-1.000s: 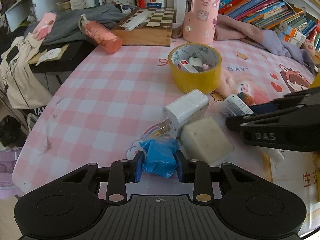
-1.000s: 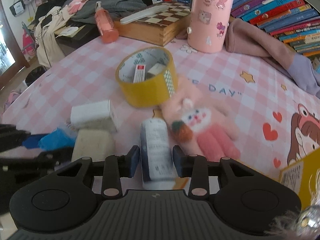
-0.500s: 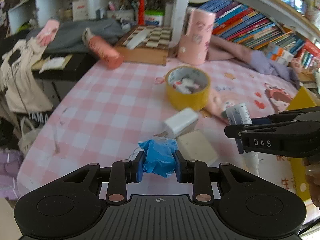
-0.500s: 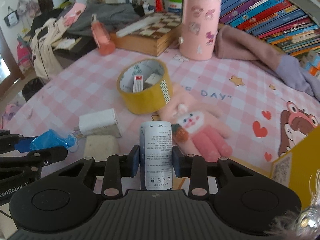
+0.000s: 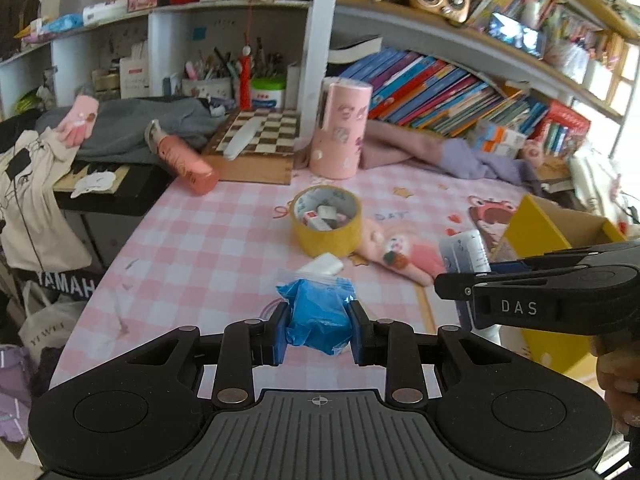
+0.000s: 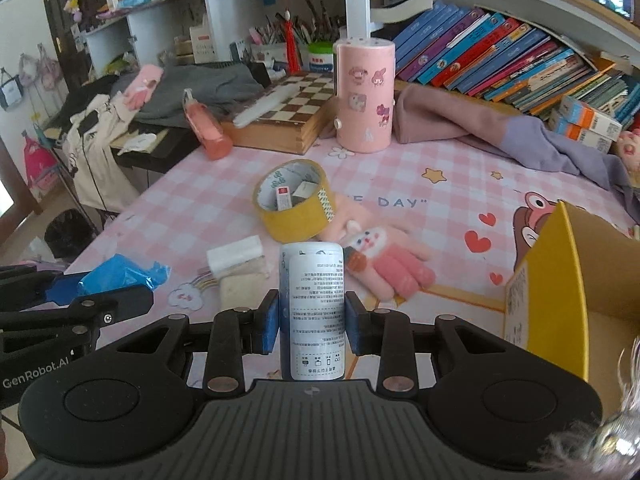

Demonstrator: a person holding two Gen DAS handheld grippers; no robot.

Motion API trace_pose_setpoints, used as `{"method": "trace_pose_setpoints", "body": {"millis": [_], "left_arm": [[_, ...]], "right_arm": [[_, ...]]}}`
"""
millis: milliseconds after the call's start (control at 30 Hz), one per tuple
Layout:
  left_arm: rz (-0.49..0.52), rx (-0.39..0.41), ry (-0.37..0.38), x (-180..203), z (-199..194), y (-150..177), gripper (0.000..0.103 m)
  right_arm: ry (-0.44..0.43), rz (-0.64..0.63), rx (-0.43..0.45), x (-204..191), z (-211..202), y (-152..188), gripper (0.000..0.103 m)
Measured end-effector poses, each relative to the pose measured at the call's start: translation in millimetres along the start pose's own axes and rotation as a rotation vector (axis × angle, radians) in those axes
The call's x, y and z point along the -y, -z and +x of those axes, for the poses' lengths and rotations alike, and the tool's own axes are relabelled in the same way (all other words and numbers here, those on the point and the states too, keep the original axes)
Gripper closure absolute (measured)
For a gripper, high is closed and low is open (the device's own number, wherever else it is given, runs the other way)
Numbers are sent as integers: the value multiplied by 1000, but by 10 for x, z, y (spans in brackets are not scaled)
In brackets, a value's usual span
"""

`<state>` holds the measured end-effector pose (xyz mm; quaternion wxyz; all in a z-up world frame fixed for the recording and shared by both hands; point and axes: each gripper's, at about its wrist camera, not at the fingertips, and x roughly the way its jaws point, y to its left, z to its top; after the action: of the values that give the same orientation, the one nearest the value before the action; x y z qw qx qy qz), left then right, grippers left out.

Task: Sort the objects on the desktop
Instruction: 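Carry the blue bag and white bottle with both tools toward the yellow box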

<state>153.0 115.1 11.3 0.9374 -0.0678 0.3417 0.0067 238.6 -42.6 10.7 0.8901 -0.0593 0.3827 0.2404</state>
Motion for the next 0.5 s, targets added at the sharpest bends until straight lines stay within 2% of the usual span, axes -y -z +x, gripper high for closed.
{"method": "trace_pose_setpoints", "body": {"millis": [233,500], "left_arm": [[53,37,44,31,-293,84,75],[91,37,93,10,-549,275,75]], "right_arm": [[16,39,60,-104,-376,161,73],[28,112,80,-235,-714,419,73]]}}
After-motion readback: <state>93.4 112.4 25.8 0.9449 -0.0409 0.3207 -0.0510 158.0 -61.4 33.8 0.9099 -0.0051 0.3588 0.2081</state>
